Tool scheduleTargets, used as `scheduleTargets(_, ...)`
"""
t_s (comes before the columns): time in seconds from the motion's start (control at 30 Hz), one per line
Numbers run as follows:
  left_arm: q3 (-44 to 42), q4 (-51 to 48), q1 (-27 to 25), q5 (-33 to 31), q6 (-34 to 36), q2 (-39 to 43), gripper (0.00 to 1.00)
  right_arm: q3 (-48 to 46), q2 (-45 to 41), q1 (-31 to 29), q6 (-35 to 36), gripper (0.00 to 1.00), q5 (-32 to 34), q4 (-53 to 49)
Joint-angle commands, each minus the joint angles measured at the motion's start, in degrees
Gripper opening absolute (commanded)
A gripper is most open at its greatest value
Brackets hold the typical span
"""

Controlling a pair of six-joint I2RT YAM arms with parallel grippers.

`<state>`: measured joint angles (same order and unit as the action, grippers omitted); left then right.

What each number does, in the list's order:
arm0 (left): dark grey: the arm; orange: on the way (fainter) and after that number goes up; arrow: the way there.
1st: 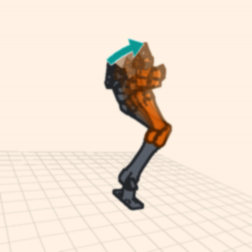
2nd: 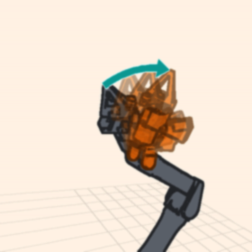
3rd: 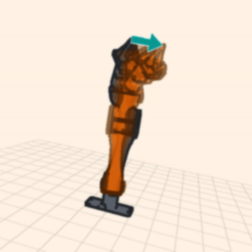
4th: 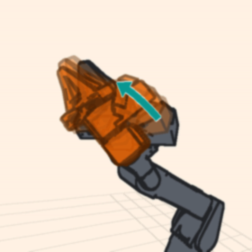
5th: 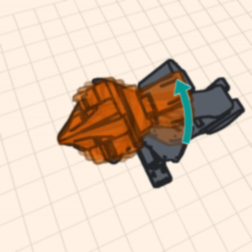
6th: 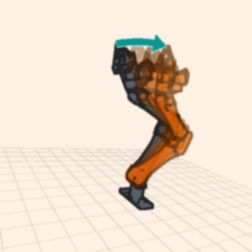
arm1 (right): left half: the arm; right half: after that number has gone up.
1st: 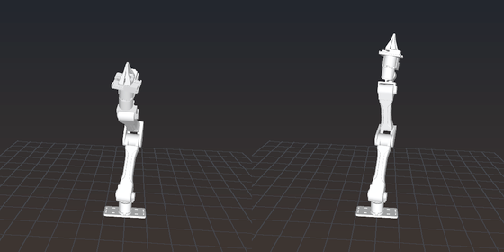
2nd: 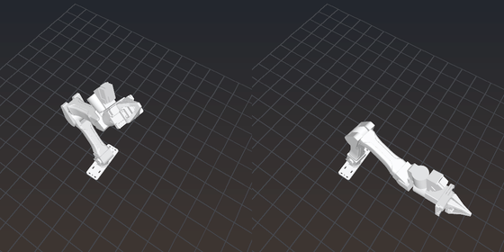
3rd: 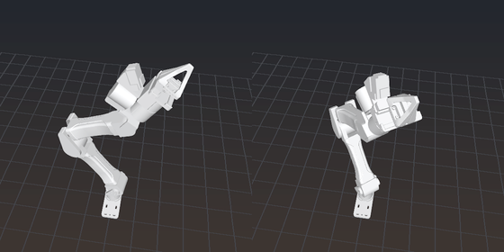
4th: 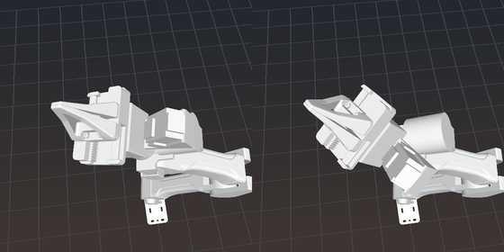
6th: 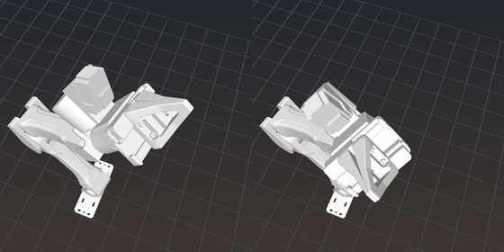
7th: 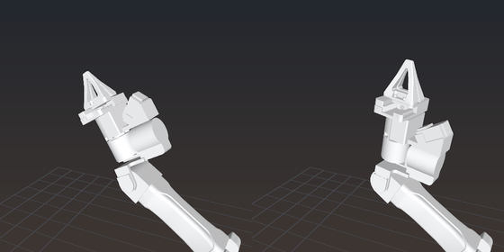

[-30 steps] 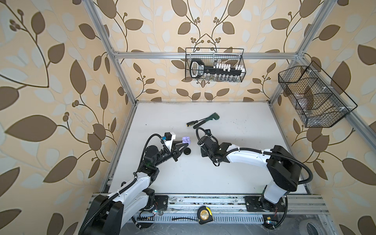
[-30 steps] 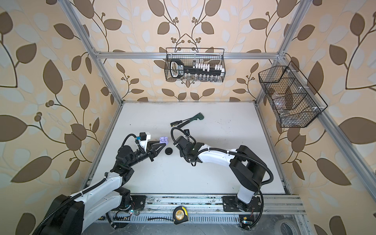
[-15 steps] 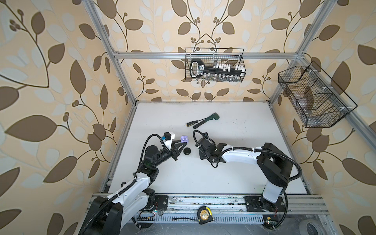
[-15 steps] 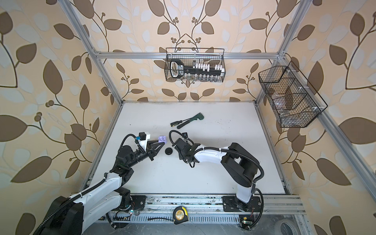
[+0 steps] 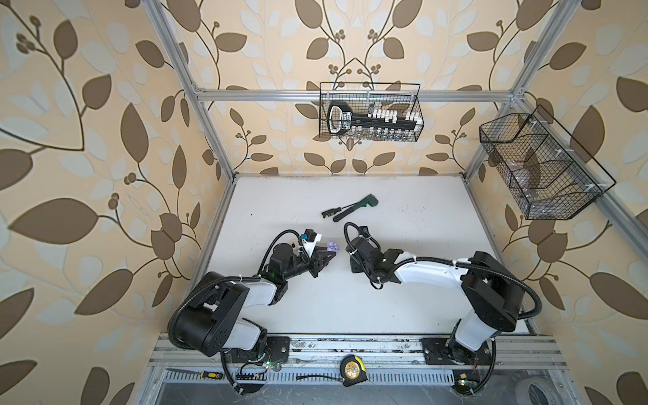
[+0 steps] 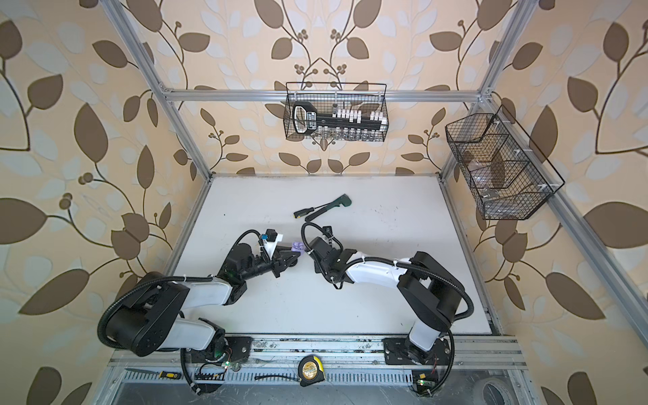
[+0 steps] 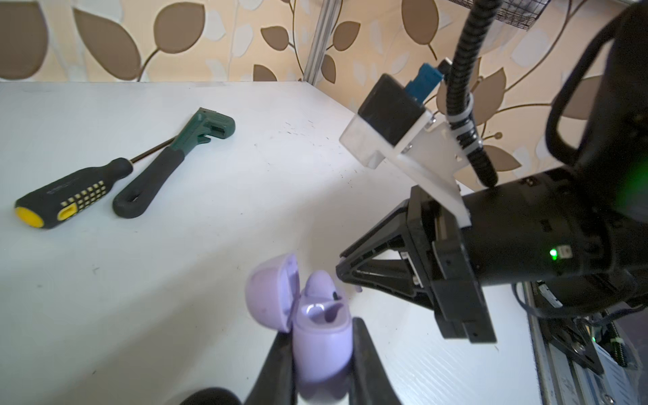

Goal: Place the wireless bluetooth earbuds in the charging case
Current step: 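Lift the lilac earbud and carry it toward the case in the left gripper, then lower the lilac earbud into the open lilac case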

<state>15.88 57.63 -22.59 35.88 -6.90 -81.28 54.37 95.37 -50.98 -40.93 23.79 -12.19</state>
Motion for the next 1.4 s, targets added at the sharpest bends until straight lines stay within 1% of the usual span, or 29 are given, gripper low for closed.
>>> scheduleTargets(0.0, 2.7, 9.2, -1.5, 3.0, 1.6, -3.1, 0.00, -2.6, -4.0, 0.6, -1.7, 0.10, 2.8, 1.2)
scheduleTargets(0.13, 2.8, 11.7, -3.0, 3.6, 1.5, -4.9, 0.00, -4.8, -7.0, 0.9, -2.0, 0.10, 4.6, 1.7)
scheduleTargets(0.37, 4.4, 9.5, -4.7, 3.1, 3.2, -6.4, 0.00, -7.7, -11.2, 2.2, -2.8, 0.10, 4.8, 2.7)
scheduleTargets(0.5, 4.9, 7.8, -5.8, 2.6, 4.6, -5.8, 0.00, -8.4, -13.6, 2.3, -2.7, 0.10, 5.7, 2.6)
scheduleTargets(0.63, 6.2, 4.5, -7.6, 1.0, 6.6, -5.7, 0.00, -8.4, -15.6, 2.6, -2.6, 0.10, 6.0, 2.3)
scheduleTargets(0.73, 6.3, 4.2, -8.5, 0.2, 7.2, -5.7, 0.00, -8.4, -17.6, 2.4, -2.5, 0.10, 6.3, 2.0)
scheduleTargets(1.03, 6.4, 5.2, -10.3, 1.2, 7.4, -5.2, 0.00, -7.5, -24.4, -1.2, -2.2, 0.10, 7.9, 0.4)
scheduleTargets(1.13, 6.5, 6.1, -10.6, 0.9, 7.1, -5.5, 0.00, -7.8, -26.4, -2.2, -2.3, 0.10, 7.7, 1.4)
scheduleTargets(1.27, 6.6, 7.8, -10.8, 0.8, 5.3, -5.7, 0.00, -7.9, -26.3, -4.7, -1.3, 0.10, 7.7, 4.9)
scheduleTargets(1.37, 6.0, 13.4, -11.3, 0.2, 1.5, -6.2, 0.00, -7.9, -25.4, -6.0, -0.8, 0.10, 8.0, 6.9)
